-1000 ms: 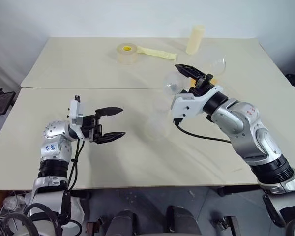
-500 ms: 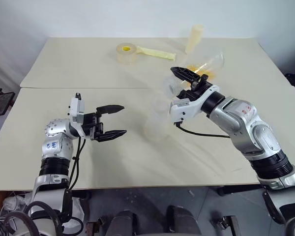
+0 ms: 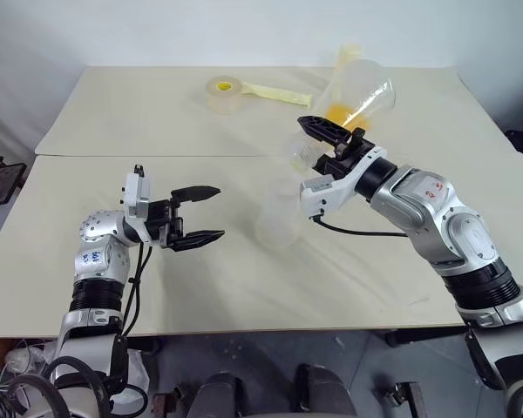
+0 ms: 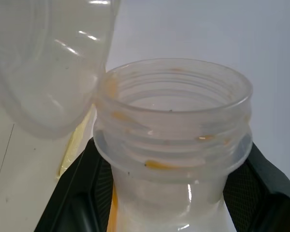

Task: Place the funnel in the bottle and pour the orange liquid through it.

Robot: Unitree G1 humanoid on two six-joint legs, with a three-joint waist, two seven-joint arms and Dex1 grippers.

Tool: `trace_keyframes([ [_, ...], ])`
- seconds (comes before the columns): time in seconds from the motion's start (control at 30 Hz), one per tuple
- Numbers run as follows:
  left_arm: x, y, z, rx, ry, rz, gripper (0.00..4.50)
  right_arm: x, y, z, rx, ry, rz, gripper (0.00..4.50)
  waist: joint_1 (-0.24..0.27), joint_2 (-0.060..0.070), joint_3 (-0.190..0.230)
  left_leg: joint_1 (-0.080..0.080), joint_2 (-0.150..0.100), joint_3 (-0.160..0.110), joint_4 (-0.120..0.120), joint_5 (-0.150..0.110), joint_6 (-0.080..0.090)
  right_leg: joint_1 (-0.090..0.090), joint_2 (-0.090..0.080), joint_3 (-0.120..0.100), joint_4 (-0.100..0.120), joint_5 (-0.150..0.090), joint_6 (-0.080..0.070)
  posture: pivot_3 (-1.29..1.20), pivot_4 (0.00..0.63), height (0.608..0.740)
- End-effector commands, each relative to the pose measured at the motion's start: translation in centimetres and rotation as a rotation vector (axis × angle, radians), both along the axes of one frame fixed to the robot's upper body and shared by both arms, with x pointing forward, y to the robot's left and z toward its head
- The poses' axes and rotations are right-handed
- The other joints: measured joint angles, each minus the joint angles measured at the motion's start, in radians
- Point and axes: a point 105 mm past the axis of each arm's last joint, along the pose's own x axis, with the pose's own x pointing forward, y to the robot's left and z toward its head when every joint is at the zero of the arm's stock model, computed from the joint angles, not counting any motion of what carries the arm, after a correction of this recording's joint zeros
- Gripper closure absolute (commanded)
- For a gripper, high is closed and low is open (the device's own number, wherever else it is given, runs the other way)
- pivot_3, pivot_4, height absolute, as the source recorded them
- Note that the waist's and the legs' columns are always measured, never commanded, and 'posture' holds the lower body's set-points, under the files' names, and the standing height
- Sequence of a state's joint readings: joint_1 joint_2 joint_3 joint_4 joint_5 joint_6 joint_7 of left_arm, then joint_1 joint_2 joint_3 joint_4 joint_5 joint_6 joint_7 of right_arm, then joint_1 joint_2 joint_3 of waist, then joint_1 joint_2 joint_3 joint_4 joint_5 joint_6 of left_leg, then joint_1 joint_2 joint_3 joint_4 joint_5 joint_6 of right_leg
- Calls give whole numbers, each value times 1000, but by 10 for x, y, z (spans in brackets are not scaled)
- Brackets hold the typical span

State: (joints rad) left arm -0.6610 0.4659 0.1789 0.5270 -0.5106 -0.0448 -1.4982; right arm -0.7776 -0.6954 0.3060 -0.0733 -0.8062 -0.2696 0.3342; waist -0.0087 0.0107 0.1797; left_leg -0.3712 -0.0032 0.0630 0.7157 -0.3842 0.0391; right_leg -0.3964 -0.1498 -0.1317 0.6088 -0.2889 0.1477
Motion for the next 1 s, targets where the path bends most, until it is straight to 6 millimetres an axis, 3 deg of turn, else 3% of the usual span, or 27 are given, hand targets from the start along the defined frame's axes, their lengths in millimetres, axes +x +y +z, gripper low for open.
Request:
trace_keyframes([
  [0.03,-1,-1,8,-15,-34,-7,0,-6,-4,26,12,-105,6,1932,-1,0,0,0,0,0,0,0,0,0,0,0,0,0,0,0,150,740],
  [1.0,0,-3,10,-26,-34,-9,0,-9,-5,30,-57,-181,27,1932,-20,0,0,0,1,-1,-1,0,0,0,0,0,0,0,0,0,150,740],
])
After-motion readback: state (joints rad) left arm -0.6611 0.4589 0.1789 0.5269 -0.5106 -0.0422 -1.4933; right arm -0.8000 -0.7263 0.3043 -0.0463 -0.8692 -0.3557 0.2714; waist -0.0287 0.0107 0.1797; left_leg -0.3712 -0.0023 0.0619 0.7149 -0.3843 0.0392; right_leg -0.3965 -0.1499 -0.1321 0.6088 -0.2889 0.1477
